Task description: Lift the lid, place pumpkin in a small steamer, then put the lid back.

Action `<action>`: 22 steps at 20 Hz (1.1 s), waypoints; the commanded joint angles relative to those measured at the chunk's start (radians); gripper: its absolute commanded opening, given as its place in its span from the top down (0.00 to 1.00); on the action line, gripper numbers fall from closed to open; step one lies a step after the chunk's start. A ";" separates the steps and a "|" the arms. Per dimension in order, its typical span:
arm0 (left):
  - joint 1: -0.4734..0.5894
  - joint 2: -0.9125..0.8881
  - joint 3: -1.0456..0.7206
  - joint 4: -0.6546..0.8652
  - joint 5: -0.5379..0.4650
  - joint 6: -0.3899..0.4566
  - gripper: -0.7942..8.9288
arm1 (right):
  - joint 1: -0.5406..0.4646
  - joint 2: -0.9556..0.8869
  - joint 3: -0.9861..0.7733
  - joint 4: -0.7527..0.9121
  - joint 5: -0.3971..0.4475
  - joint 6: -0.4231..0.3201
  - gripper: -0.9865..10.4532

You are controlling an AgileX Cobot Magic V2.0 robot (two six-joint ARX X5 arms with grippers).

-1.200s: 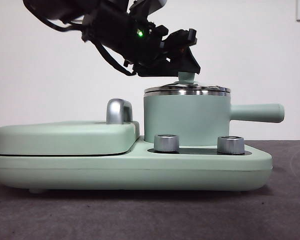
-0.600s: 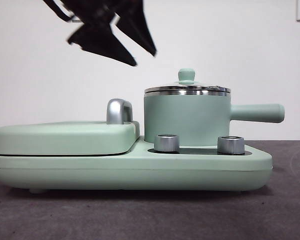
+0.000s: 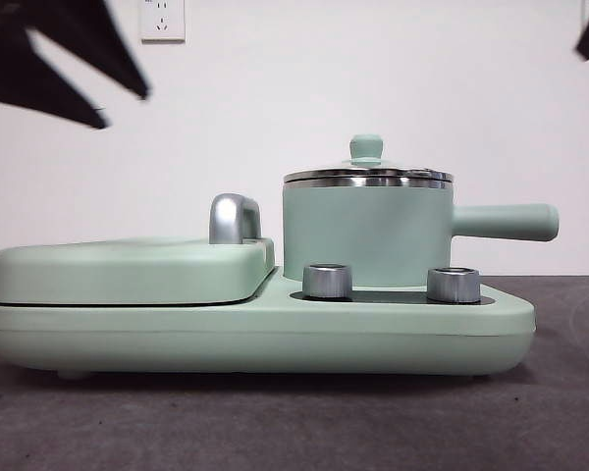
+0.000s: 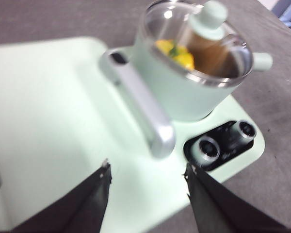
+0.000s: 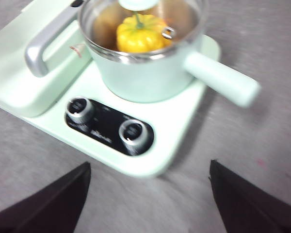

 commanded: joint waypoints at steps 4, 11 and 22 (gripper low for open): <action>0.023 -0.149 -0.044 -0.137 -0.048 -0.037 0.66 | 0.006 0.103 0.003 0.092 -0.053 -0.038 0.58; 0.026 -0.275 -0.044 -0.275 -0.151 -0.044 0.66 | 0.007 0.206 0.003 0.207 -0.152 -0.037 0.58; 0.025 -0.299 -0.043 -0.314 -0.197 -0.040 0.91 | 0.007 0.215 0.003 0.258 -0.182 -0.045 0.90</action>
